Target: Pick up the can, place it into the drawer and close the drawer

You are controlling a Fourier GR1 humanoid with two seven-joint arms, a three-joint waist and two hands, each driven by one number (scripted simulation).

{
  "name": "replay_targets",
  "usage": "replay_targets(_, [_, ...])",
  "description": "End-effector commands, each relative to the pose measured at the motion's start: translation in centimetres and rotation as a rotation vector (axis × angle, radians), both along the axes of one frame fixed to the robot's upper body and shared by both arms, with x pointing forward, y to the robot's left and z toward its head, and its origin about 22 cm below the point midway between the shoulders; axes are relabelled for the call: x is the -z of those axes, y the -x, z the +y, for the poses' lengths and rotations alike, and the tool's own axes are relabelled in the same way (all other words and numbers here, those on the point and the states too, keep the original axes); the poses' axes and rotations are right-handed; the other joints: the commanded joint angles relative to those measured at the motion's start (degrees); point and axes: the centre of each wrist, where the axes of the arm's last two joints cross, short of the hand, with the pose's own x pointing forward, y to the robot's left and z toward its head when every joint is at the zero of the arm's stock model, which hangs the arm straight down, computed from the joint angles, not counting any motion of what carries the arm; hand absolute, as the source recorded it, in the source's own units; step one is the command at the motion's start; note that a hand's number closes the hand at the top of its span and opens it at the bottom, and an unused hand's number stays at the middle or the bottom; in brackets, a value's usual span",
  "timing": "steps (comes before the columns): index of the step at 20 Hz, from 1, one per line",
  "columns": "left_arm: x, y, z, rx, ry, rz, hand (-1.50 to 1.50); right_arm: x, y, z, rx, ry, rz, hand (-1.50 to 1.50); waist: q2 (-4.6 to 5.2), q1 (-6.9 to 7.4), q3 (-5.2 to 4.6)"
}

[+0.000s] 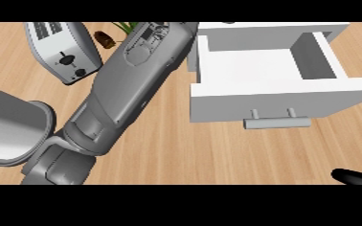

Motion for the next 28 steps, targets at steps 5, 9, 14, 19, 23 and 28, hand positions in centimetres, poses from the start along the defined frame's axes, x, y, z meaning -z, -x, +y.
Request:
replay_targets(5, [-0.8, -0.8, -1.8, -0.036, -0.052, 0.023, 1.5, -0.3, -0.4, -0.2, -0.011, -0.001, -0.006, -1.5, 0.33, -1.38, 0.06])
replay_targets(9, [-0.3, -1.2, -2.0, -0.046, -0.073, 0.014, 1.5, 0.0, -1.2, 0.8, -0.026, 0.001, -0.003, -1.5, 0.63, -1.96, 0.07])
replay_targets(14, [-1.4, -1.1, -2.7, -0.122, -0.088, -0.022, 1.5, -0.5, -2.4, 0.9, -0.047, 0.013, -0.013, -1.5, 0.88, -2.8, 0.12])
replay_targets(19, [-0.3, -1.6, -2.2, -0.186, -0.083, -0.014, -1.5, -1.1, -1.1, 1.0, -0.038, 0.021, -0.017, -1.5, 0.75, -2.99, 0.1])
replay_targets(23, [-0.3, -1.8, -2.1, -0.206, -0.07, -0.025, -1.5, -1.3, -1.5, 0.4, -0.046, 0.07, -0.022, -1.5, 1.2, -4.0, 0.15])
replay_targets(28, [0.3, -1.9, -1.9, -0.234, -0.038, -0.015, -1.5, -2.0, -2.4, 1.4, -0.089, 0.191, -0.06, -1.5, 1.39, -4.2, 0.14])
